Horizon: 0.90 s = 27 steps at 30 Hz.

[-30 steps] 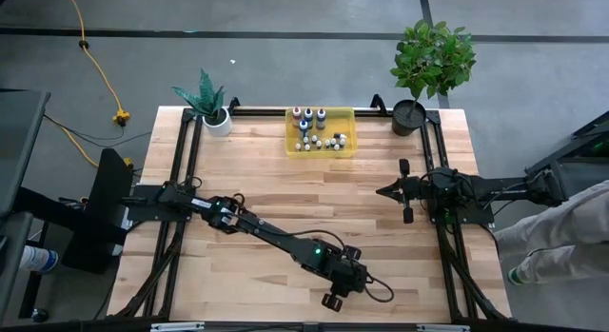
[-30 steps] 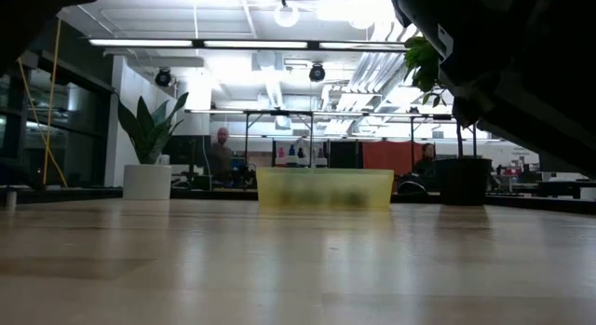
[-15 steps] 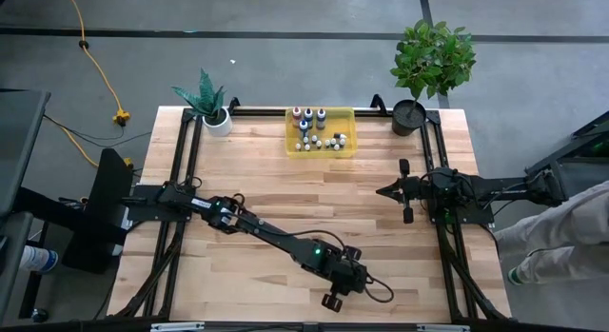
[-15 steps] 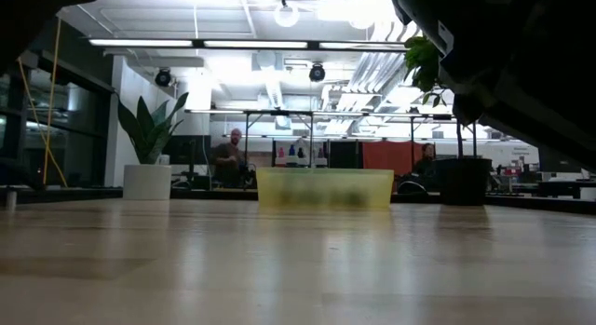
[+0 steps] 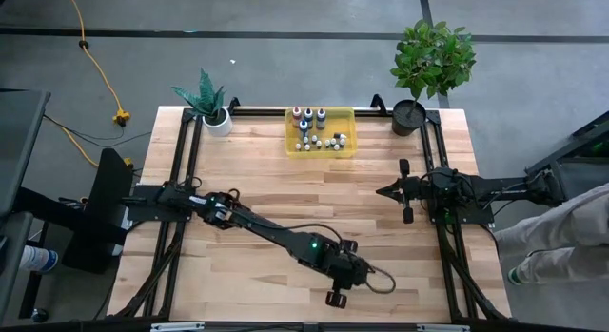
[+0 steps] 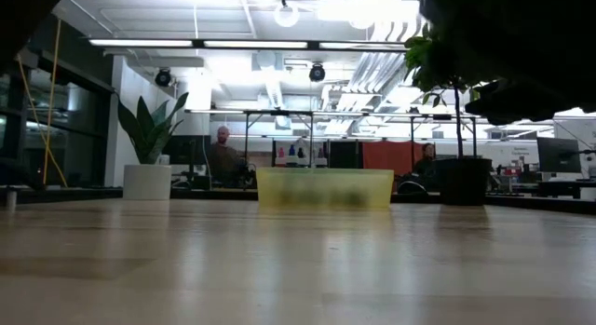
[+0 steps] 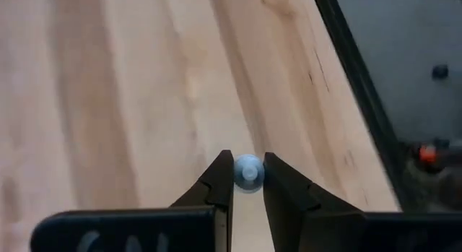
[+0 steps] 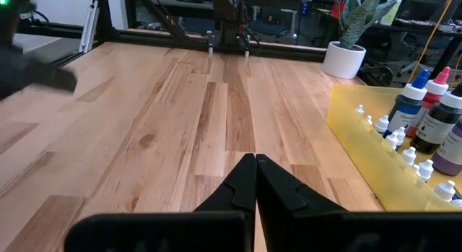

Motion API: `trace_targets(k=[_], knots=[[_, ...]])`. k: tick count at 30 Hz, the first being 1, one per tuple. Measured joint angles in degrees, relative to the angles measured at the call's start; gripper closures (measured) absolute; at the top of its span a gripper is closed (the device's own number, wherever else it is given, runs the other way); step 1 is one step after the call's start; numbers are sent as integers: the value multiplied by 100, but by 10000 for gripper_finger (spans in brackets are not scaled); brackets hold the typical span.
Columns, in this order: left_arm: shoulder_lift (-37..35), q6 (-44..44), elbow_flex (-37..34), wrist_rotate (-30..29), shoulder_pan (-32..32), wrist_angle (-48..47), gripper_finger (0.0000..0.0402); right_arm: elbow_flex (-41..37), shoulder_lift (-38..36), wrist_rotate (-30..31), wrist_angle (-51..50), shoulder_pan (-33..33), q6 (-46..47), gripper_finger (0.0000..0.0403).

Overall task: Pick & Place food coloring
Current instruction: Put the small brown food coloring bottle into the yellow bin

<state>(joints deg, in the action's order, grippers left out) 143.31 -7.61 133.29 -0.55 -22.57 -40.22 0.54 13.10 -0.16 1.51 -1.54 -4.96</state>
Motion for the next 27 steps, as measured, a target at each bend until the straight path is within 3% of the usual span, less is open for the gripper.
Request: trace_targets(k=[11,21,27], knots=[[-1094,-1788,9,-500,303,-1343,360,0,2,-2,0,1,-1,402],[-1960,-2142,7,-736,1186,-2987,360,0,2,-2,0,0,-1,402],[-2153,-1850,7,-1115,1985,-3170,360,0,2,-2,-1,0,-1,402]])
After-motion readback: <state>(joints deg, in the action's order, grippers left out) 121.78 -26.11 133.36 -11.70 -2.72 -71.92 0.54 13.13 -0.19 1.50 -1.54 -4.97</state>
